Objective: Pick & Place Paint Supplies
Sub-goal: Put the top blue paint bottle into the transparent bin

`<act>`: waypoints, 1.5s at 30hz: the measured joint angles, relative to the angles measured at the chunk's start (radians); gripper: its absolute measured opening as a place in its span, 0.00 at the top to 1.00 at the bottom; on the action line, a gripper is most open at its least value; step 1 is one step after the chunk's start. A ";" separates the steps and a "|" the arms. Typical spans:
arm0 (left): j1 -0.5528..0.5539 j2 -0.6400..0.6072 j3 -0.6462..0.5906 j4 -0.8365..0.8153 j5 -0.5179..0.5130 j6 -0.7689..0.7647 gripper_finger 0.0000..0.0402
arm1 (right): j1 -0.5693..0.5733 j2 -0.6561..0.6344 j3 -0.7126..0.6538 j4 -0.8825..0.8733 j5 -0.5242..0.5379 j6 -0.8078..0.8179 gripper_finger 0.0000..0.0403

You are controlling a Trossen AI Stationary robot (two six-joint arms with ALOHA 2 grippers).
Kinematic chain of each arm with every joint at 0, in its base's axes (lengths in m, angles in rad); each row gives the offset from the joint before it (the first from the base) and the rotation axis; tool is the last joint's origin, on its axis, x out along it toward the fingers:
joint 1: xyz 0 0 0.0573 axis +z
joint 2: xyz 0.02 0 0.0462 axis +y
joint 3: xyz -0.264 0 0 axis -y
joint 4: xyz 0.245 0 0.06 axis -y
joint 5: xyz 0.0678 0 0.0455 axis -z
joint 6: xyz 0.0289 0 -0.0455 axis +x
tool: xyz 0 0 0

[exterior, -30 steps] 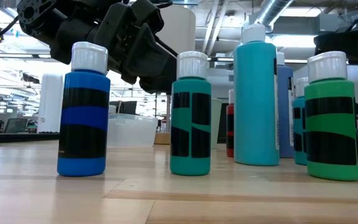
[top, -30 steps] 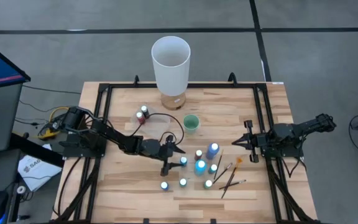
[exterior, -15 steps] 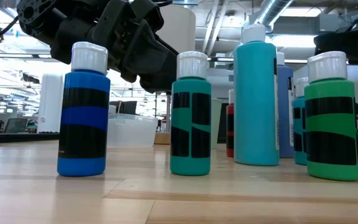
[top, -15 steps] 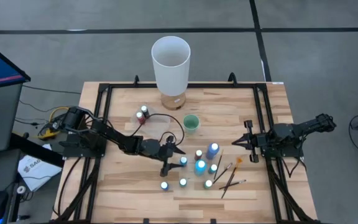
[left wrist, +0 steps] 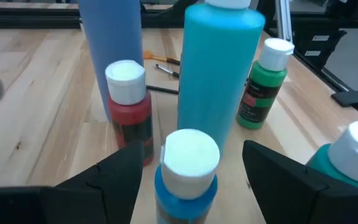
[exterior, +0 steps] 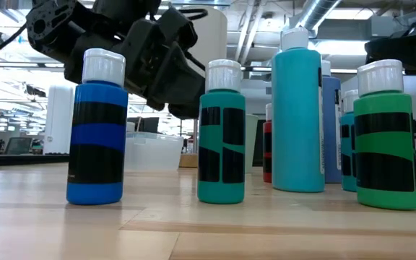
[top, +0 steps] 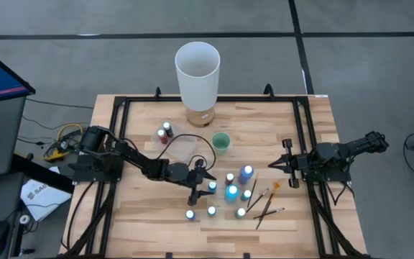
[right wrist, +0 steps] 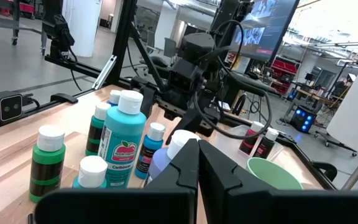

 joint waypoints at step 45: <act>-0.015 -0.310 0.006 -0.111 -0.174 -0.054 0.75 | 0.000 0.000 0.000 0.000 0.000 0.000 1.00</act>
